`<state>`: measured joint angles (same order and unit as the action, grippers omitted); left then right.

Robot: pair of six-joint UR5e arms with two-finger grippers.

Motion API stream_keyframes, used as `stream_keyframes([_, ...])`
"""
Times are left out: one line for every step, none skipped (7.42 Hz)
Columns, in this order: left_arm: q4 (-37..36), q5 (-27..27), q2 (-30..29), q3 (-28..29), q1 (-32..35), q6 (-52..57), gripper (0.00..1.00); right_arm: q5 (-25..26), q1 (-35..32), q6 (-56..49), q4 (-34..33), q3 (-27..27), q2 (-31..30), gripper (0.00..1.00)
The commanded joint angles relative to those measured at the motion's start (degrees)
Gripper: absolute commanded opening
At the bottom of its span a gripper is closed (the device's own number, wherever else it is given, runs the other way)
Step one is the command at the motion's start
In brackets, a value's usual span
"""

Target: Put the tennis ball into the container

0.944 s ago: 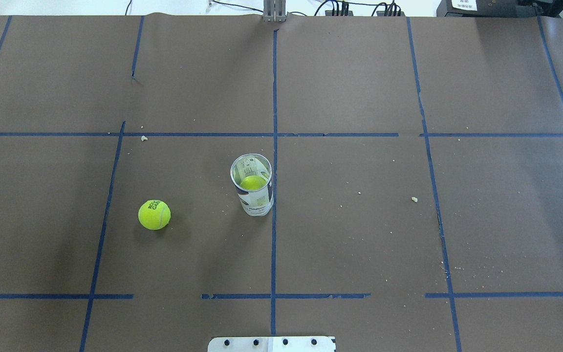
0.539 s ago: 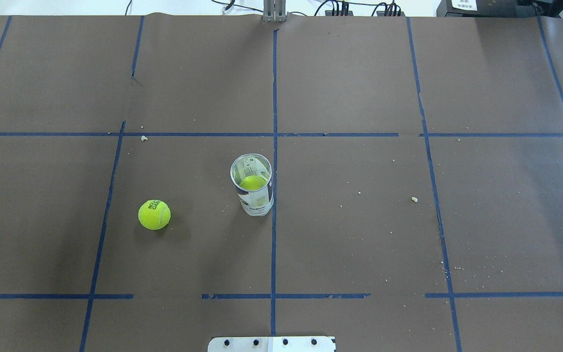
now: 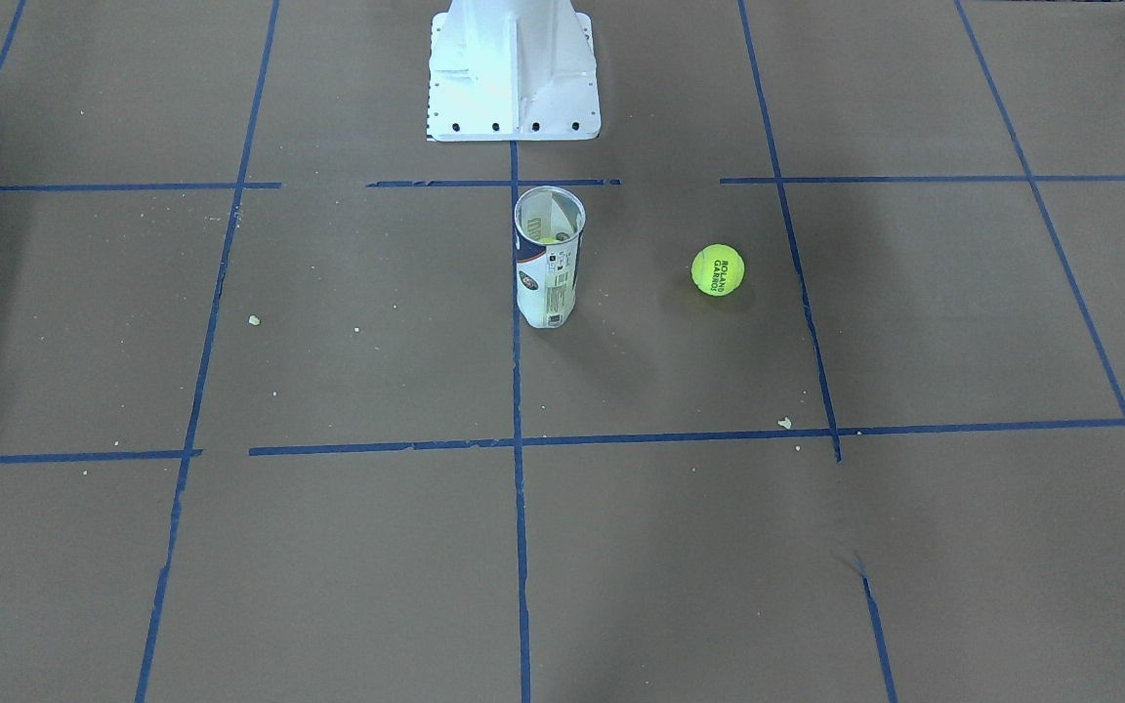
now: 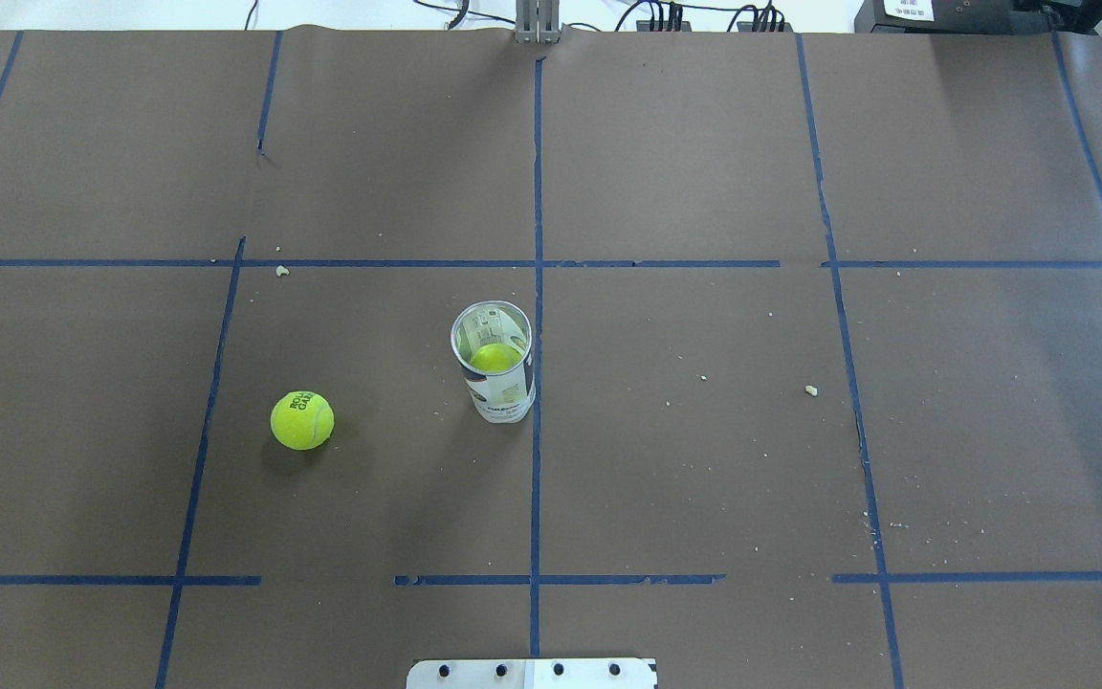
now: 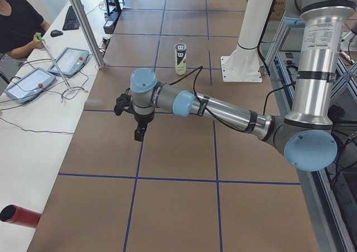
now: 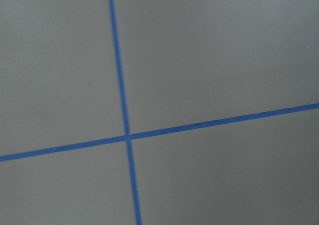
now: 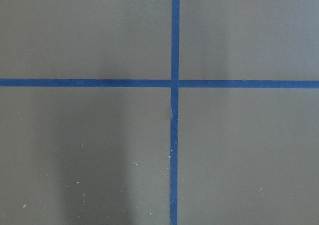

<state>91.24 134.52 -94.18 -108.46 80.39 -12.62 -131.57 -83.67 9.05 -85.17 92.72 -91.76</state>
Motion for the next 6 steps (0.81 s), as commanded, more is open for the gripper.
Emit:
stream_keyframes([-0.01, -3.03, -2.93, -8.14, -9.53, -15.72, 1.0, 0.0, 0.0, 0.0, 0.0, 0.0, 0.0, 1.0])
stream_keyframes([0.08, -3.21, -3.81, -10.44, -14.51, -22.73, 1.0, 0.0, 0.0, 0.0, 0.0, 0.0, 0.0, 1.0])
stream_keyframes([-0.1, -6.0, -7.47, -10.89, -21.87, -32.2, 1.0, 0.0, 0.0, 0.0, 0.0, 0.0, 0.0, 1.0])
stream_keyframes([-0.36, -13.25, -9.42, -11.07, -27.69, -35.34, 1.0, 0.0, 0.0, 0.0, 0.0, 0.0, 0.0, 1.0])
stream_keyframes([-0.1, -16.45, -10.57, -9.42, -31.49, -35.63, 1.0, 0.0, 0.0, 0.0, 0.0, 0.0, 0.0, 1.0])
stream_keyframes([-0.1, -16.66, -13.89, -4.71, -34.14, -36.16, 1.0, 0.0, 0.0, 0.0, 0.0, 0.0, 0.0, 1.0])
